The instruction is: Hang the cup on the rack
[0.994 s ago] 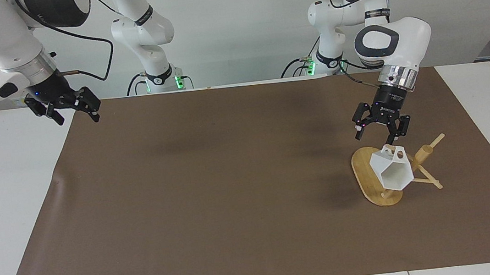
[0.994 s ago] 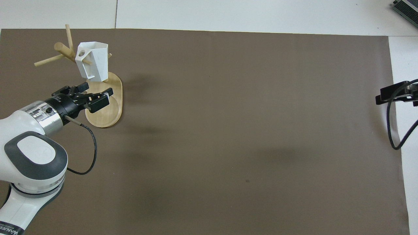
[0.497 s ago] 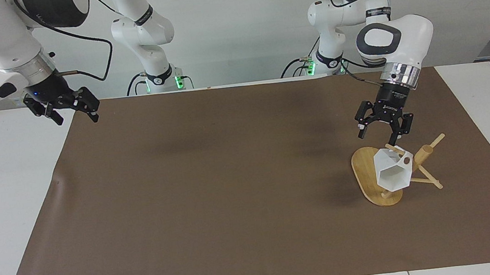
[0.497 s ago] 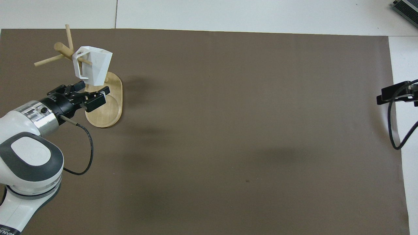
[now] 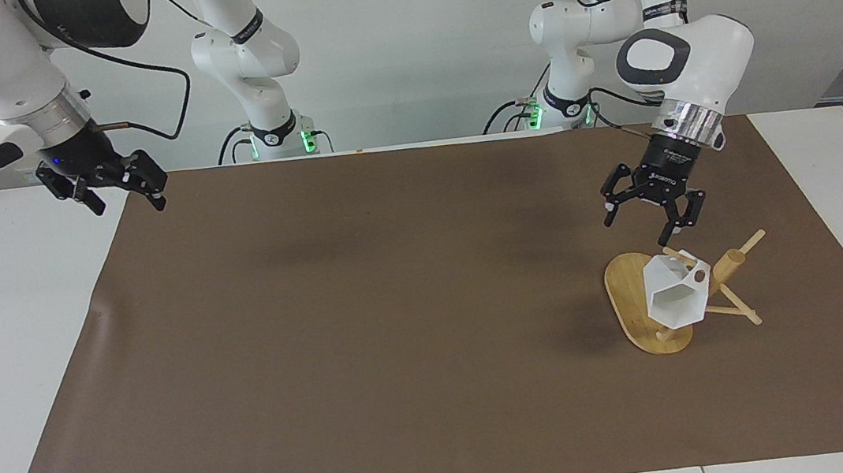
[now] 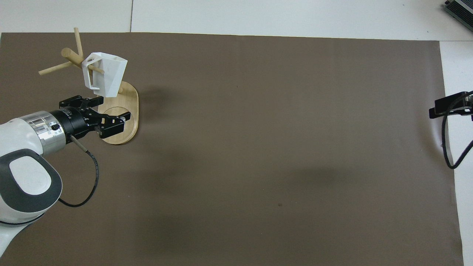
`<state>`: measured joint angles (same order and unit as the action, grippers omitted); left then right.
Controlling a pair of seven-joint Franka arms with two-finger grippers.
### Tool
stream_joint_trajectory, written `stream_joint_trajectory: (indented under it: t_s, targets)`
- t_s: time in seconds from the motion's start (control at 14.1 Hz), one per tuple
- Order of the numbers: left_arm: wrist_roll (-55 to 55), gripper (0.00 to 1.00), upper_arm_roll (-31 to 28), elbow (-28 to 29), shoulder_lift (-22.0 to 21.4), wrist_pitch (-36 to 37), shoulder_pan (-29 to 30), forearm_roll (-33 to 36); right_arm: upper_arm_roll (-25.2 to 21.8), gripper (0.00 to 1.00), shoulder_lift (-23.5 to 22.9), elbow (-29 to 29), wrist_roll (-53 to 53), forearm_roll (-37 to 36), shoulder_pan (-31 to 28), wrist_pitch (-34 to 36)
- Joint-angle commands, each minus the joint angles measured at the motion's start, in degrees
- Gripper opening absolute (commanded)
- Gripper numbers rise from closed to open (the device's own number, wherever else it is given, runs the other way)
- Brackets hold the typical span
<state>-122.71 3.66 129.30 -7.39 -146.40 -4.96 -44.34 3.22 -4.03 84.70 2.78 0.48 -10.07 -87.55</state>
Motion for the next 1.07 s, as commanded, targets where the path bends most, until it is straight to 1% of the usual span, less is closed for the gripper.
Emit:
stream_joint_trajectory:
  t_s: [0.0, 0.14, 0.28, 0.36, 0.43, 0.57, 0.78, 0.92, 0.99]
  targets:
    - [-0.4, 1.0, -0.1, -4.0, -1.1, 11.7, 3.8, 10.9, 0.6, 1.0, 0.7, 0.6, -0.7, -1.0, -0.3, 0.4]
    - [0.7, 1.0, -0.1, -6.6, -1.1, 15.9, 5.1, 17.9, 0.6, 1.0, 0.8, 0.6, -0.6, -0.5, -0.2, 0.5]
    - [6.3, 1.0, -0.1, -8.6, -1.0, 19.4, 5.2, 23.6, 0.6, 1.0, 0.8, 0.7, -0.6, -0.4, -0.2, 0.5]
    - [10.6, 1.0, -0.2, -10.0, -0.7, 21.3, 6.0, 24.7, 0.6, 1.0, 0.8, 0.7, -0.6, -0.4, -0.2, 0.5]
    - [15.9, 1.0, -0.1, -11.1, -0.5, 22.5, 7.8, 24.8, 0.6, 1.0, 0.8, 0.7, -0.6, -0.4, -0.2, 0.5]
    - [28.4, 1.0, -0.2, -12.4, -0.5, 24.5, 8.7, 24.9, 0.6, 1.0, 0.8, 0.6, -0.6, -0.4, -0.2, 0.5]
    - [50.2, 1.0, -0.2, -13.7, -0.4, 27.3, 11.0, 25.2, 0.6, 1.0, 0.8, 0.7, -0.6, -0.4, -0.2, 0.5]
    - [64.1, 1.0, -0.1, -14.2, -0.4, 29.3, 11.3, 30.9, 0.6, 1.0, 0.8, 0.6, -0.6, -0.4, -0.2, 0.5]
    - [68.9, 1.0, -0.1, -14.3, -0.5, 30.3, 11.1, 32.5, 0.6, 1.0, 0.8, 0.6, -0.6, -0.4, -0.2, 0.5]
